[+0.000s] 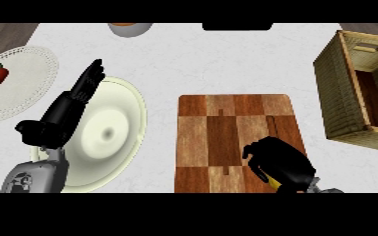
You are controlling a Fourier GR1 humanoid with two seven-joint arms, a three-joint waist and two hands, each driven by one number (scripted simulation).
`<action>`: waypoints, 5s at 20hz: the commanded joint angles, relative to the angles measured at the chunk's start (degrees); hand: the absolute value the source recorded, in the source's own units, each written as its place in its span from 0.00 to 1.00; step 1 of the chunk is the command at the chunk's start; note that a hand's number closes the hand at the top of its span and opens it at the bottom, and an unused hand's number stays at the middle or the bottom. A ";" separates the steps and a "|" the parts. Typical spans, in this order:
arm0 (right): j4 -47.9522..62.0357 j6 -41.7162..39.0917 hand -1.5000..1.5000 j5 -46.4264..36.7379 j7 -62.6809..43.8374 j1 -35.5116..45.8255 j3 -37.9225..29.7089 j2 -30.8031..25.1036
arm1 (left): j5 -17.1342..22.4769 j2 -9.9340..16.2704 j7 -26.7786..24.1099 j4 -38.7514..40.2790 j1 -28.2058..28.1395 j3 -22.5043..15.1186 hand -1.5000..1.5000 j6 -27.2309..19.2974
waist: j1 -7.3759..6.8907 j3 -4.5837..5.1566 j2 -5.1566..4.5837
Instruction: Pick the lemon from the cutting board and place it in the basket
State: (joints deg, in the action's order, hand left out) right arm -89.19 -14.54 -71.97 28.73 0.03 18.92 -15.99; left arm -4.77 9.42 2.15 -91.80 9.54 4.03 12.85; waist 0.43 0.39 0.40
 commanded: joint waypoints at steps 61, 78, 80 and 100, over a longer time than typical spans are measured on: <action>-0.96 -7.45 1.00 51.87 -53.92 35.74 -58.96 -19.17 | -0.47 0.58 -3.39 4.44 2.58 0.98 0.50 1.40 | -0.68 -0.40 -0.61; 22.89 11.21 1.00 52.27 -30.72 35.57 -62.60 -21.83 | -0.45 -0.77 2.01 0.70 3.50 0.27 0.50 0.51 | -0.80 -0.45 -0.57; 29.04 14.23 0.00 50.72 -27.14 37.21 -60.03 -22.81 | 1.68 1.27 -0.24 2.99 3.69 2.60 0.50 2.91 | -1.05 -0.41 -0.63; 45.26 1.97 0.00 67.60 -33.32 44.50 -66.57 -40.24 | 0.52 0.64 -2.33 2.56 1.07 2.39 0.50 2.45 | -0.12 -0.39 -0.49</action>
